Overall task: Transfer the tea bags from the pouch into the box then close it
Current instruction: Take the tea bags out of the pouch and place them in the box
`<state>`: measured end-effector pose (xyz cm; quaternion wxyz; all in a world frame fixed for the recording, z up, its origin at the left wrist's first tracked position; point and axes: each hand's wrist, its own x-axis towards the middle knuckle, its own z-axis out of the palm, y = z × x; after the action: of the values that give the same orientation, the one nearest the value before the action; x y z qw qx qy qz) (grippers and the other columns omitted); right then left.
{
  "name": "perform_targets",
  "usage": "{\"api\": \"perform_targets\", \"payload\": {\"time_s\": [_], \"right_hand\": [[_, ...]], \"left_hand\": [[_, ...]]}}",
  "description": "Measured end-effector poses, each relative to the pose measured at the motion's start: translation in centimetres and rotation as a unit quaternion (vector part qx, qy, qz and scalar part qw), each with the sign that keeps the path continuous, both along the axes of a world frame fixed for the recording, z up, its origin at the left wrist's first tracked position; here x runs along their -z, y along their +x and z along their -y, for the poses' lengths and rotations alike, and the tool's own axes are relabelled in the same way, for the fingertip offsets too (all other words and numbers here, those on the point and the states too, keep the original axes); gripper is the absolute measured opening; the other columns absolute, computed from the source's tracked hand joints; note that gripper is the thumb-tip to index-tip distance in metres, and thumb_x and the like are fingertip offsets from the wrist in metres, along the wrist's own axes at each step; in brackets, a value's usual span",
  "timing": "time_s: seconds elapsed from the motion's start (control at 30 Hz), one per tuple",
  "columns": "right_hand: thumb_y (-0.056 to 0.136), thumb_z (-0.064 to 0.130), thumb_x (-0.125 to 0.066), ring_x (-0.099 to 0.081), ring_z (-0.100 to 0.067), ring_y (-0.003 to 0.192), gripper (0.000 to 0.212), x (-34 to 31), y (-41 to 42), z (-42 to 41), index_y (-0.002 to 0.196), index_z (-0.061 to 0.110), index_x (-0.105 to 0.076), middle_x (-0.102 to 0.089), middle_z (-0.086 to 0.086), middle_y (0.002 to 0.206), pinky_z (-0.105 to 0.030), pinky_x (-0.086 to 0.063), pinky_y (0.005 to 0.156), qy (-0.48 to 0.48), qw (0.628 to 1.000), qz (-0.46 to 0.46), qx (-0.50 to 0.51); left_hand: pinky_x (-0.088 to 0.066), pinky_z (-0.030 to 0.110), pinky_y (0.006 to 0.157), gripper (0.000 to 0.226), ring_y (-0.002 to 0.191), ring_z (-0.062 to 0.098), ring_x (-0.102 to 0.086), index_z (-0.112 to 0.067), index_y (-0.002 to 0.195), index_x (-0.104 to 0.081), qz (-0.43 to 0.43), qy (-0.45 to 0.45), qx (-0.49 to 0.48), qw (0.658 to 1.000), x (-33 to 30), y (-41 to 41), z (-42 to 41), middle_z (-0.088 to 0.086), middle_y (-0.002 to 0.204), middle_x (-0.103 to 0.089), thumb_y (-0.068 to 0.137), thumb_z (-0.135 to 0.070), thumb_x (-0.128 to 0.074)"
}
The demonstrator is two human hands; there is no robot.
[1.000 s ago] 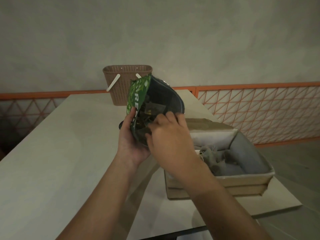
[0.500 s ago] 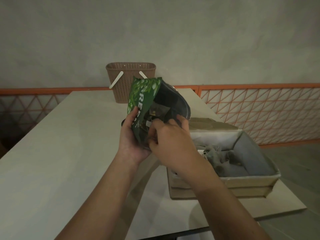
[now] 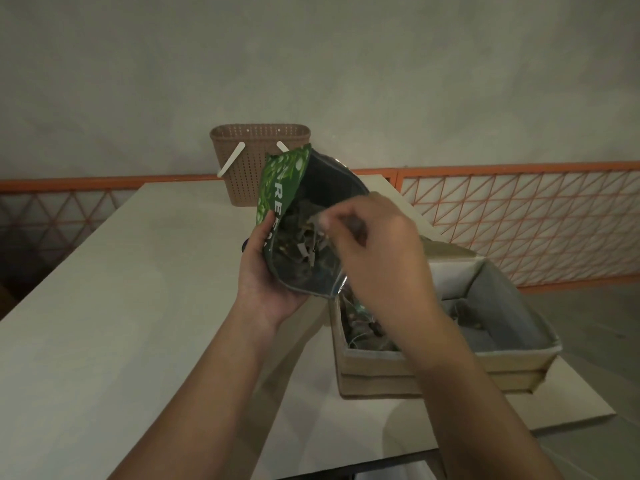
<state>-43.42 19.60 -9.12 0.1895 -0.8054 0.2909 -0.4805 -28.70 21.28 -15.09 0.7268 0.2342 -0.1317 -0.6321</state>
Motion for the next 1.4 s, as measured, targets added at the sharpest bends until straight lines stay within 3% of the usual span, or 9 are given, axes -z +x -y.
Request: {"api": "perform_targets", "payload": {"time_s": [0.13, 0.4, 0.6, 0.77, 0.93, 1.03, 1.17, 1.3, 1.4], "right_hand": [[0.094, 0.024, -0.063, -0.055, 0.003, 0.073, 0.008, -1.3, -1.6, 0.3, 0.094, 0.021, -0.070, -0.065, 0.012, 0.091, -0.010, -0.039, 0.063, 0.045, 0.989, 0.141, -0.024], [0.093, 0.011, -0.061, -0.055, -0.009, 0.064, 0.011, -0.1, -4.9, 0.7, 0.095, 0.019, -0.067, -0.060, 0.006, 0.074, -0.024, -0.047, 0.058, 0.110, 0.974, 0.199, -0.016], [0.086, 0.020, -0.067, -0.053, -0.016, 0.101, 0.011, 2.1, -4.1, 1.0, 0.091, 0.030, -0.068, -0.052, 0.012, 0.100, -0.035, -0.047, 0.087, 0.054, 0.992, 0.110, 0.036], [0.085, 0.020, -0.070, -0.050, -0.016, 0.091, 0.012, 1.7, -1.6, 0.4, 0.097, 0.018, -0.073, -0.056, 0.000, 0.092, -0.019, -0.040, 0.079, -0.094, 0.993, 0.046, 0.056], [0.081, 0.010, -0.066, -0.057, -0.027, 0.091, 0.019, 0.4, 1.7, 0.1, 0.097, 0.007, -0.075, -0.065, -0.010, 0.094, -0.036, -0.050, 0.079, -0.204, 0.974, -0.082, 0.062], [0.075, 0.007, -0.071, -0.057, -0.031, 0.095, 0.023, -0.3, 3.3, 0.3, 0.098, 0.005, -0.073, -0.065, -0.013, 0.100, -0.042, -0.051, 0.081, -0.216, 0.951, -0.198, 0.102], [0.089, 0.016, -0.058, -0.044, -0.030, 0.118, 0.032, -1.2, 4.0, 0.2, 0.120, 0.007, -0.062, -0.052, -0.014, 0.125, -0.038, -0.038, 0.100, -0.181, 0.917, -0.330, 0.133], [0.090, 0.018, -0.056, -0.044, -0.030, 0.118, 0.031, -1.3, 4.6, 0.5, 0.119, 0.009, -0.060, -0.054, -0.014, 0.123, -0.038, -0.037, 0.100, -0.184, 0.902, -0.357, 0.157], [0.090, 0.015, -0.055, -0.050, -0.029, 0.115, 0.032, -0.9, 4.7, 0.8, 0.122, 0.010, -0.054, -0.061, -0.013, 0.119, -0.036, -0.042, 0.094, -0.165, 0.931, -0.299, 0.129]], "left_hand": [[-0.057, 0.044, 0.089, 0.058, 0.107, 0.035, -0.069, -0.018, 0.135, -0.066, -0.001, 0.004, -0.001, 1.000, -0.3, 0.1, 0.1, 0.014, 0.131, -0.068, 0.097, -0.058, -0.049], [-0.061, 0.045, 0.083, 0.065, 0.114, 0.034, -0.064, -0.024, 0.149, -0.053, -0.005, -0.009, 0.021, 1.000, -0.1, 0.2, -0.2, 0.010, 0.142, -0.059, 0.097, -0.062, -0.045], [-0.061, 0.046, 0.080, 0.061, 0.101, 0.037, -0.072, -0.021, 0.138, -0.064, -0.009, -0.007, 0.017, 1.000, -0.2, -0.1, -0.2, 0.014, 0.131, -0.068, 0.095, -0.061, -0.049], [-0.060, 0.044, 0.083, 0.064, 0.111, 0.035, -0.068, -0.018, 0.138, -0.064, -0.002, 0.014, 0.008, 1.000, -0.4, -0.3, -0.3, 0.015, 0.136, -0.065, 0.094, -0.062, -0.052], [-0.062, 0.036, 0.069, 0.057, 0.085, 0.030, -0.077, -0.011, 0.098, -0.083, -0.016, 0.008, -0.014, 1.000, -0.7, -0.8, -0.5, 0.013, 0.106, -0.077, 0.099, -0.056, -0.048], [-0.057, 0.036, 0.075, 0.057, 0.087, 0.030, -0.078, -0.012, 0.095, -0.084, -0.009, 0.014, -0.027, 0.999, -0.7, -0.8, -0.5, 0.012, 0.106, -0.078, 0.099, -0.055, -0.047], [-0.060, 0.034, 0.070, 0.055, 0.086, 0.030, -0.078, -0.014, 0.099, -0.083, 0.004, 0.017, -0.034, 0.999, -1.0, -0.8, -0.6, 0.012, 0.106, -0.078, 0.099, -0.054, -0.046], [-0.062, 0.037, 0.062, 0.049, 0.083, 0.030, -0.078, -0.015, 0.109, -0.078, 0.009, 0.020, -0.038, 0.999, -1.3, -1.0, -0.7, 0.012, 0.104, -0.078, 0.100, -0.052, -0.048], [-0.062, 0.037, 0.065, 0.048, 0.085, 0.030, -0.078, -0.016, 0.109, -0.078, 0.013, 0.031, -0.043, 0.999, -1.4, -1.0, -0.7, 0.011, 0.107, -0.078, 0.098, -0.052, -0.049]]}}
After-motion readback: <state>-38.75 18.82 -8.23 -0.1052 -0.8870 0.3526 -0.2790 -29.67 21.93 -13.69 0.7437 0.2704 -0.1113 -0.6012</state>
